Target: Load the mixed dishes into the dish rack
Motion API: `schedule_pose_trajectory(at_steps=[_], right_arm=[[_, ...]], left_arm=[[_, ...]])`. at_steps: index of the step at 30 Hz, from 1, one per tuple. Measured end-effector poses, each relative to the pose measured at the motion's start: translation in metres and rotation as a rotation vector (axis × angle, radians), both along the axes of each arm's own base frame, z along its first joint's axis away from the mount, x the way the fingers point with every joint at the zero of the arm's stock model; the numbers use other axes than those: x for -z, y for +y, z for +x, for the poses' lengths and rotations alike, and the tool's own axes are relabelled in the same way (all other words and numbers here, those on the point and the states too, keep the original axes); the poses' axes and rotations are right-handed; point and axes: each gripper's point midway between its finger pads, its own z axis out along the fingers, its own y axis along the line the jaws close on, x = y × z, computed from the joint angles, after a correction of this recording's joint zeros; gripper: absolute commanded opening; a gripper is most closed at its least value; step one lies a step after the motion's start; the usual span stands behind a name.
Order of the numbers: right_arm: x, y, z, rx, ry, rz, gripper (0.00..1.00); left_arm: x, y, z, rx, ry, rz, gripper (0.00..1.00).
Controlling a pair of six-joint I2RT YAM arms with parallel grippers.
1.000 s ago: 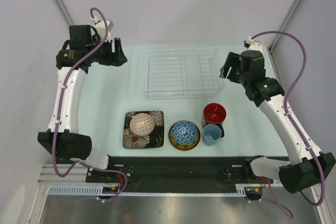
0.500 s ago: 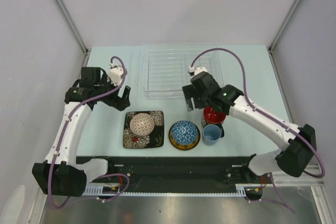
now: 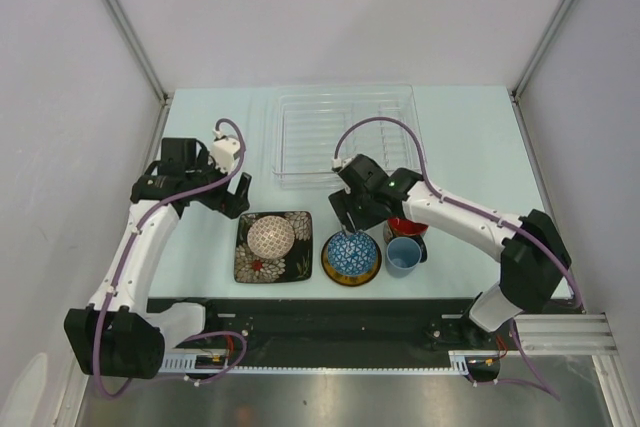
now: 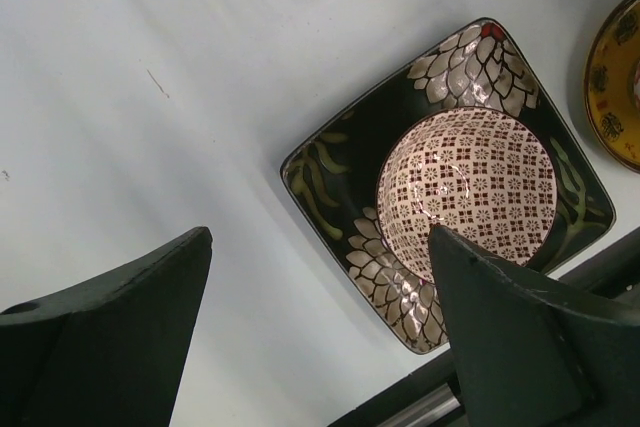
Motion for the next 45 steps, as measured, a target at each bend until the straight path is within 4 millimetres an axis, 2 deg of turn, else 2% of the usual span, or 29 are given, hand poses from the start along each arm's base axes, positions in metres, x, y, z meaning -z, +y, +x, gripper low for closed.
schedule_pose_trajectory(at_steps=[9, 20, 27, 30, 31, 34, 38, 45], right_arm=[[0.019, -0.008, -0.020, -0.025, 0.064, -0.041, 0.68], [0.027, -0.013, -0.025, -0.029, 0.085, -0.065, 0.68], [0.058, -0.023, -0.041, -0.044, 0.158, -0.107, 0.68], [0.067, -0.028, -0.046, -0.045, 0.186, -0.118, 0.61], [0.068, -0.028, -0.047, -0.045, 0.189, -0.116, 0.53], [0.068, -0.024, -0.045, -0.041, 0.188, -0.094, 0.36], [0.067, -0.020, -0.043, -0.036, 0.184, -0.076, 0.24], [0.066, -0.018, -0.039, -0.023, 0.182, -0.055, 0.20]], left_arm=[[-0.002, -0.001, 0.011, -0.001, -0.030, -0.003, 0.94], [0.002, -0.001, 0.015, -0.001, -0.024, -0.003, 0.93], [-0.001, -0.002, 0.020, -0.002, -0.035, -0.005, 0.93], [-0.002, -0.002, 0.022, -0.003, -0.040, -0.006, 0.93], [-0.001, -0.002, 0.022, -0.003, -0.039, -0.006, 0.93], [0.001, -0.002, 0.023, -0.006, -0.032, -0.008, 0.93], [0.001, -0.002, 0.024, -0.007, -0.031, -0.008, 0.93], [-0.001, -0.002, 0.029, -0.008, -0.052, -0.010, 0.93]])
